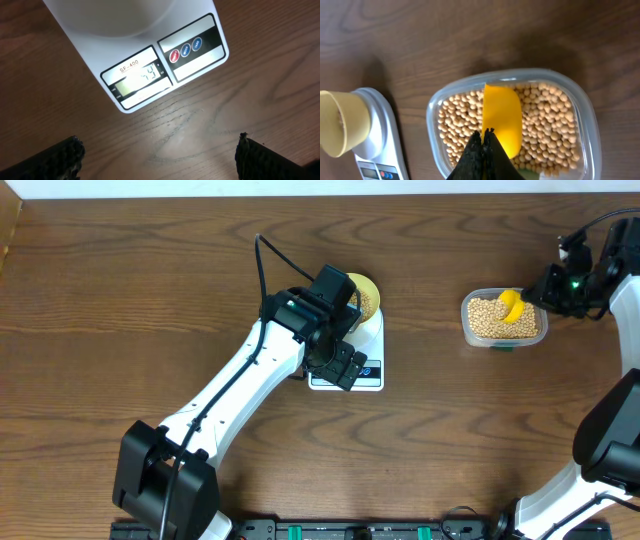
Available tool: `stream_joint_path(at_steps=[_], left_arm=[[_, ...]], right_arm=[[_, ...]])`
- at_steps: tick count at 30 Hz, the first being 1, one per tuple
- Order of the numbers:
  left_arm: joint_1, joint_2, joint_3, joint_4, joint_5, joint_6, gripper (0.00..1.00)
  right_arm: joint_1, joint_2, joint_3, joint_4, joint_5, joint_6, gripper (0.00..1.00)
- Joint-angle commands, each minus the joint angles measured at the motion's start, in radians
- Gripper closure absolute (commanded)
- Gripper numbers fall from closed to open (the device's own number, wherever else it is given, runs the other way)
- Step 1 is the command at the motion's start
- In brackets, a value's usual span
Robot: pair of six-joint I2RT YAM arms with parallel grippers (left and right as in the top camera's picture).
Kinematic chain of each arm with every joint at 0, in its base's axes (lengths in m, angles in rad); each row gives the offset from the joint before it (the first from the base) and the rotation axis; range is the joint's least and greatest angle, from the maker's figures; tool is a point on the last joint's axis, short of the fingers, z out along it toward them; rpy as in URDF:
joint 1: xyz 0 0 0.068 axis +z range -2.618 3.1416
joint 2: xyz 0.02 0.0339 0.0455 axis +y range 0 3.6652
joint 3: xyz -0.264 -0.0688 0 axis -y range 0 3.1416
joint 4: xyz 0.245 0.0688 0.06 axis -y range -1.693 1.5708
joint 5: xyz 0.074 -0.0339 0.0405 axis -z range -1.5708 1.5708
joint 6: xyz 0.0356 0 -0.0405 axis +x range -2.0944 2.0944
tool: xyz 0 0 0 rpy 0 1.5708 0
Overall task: Scoop item into bowl and weigh 50g on scale
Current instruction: 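Drag the scoop through the soybeans in the tub with the right gripper, then lift the filled scoop and carry it left over the yellow bowl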
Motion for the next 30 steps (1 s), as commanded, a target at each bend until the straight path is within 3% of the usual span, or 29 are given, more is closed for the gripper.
stream_joint_path(at_steps=[1,13,30], left_arm=[[0.003,0.008,-0.004,-0.002,-0.013,-0.004,0.02],[0.003,0.008,-0.004,-0.002,-0.013,-0.004,0.02],[0.003,0.008,-0.004,-0.002,-0.013,-0.004,0.02]], right_arm=[[-0.005,-0.008,-0.006,0.015,-0.075,0.029,0.99],[-0.02,-0.008,-0.006,-0.037,-0.094,0.032,0.99],[-0.121,-0.008,-0.005,-0.059,-0.332,0.032,0.99]])
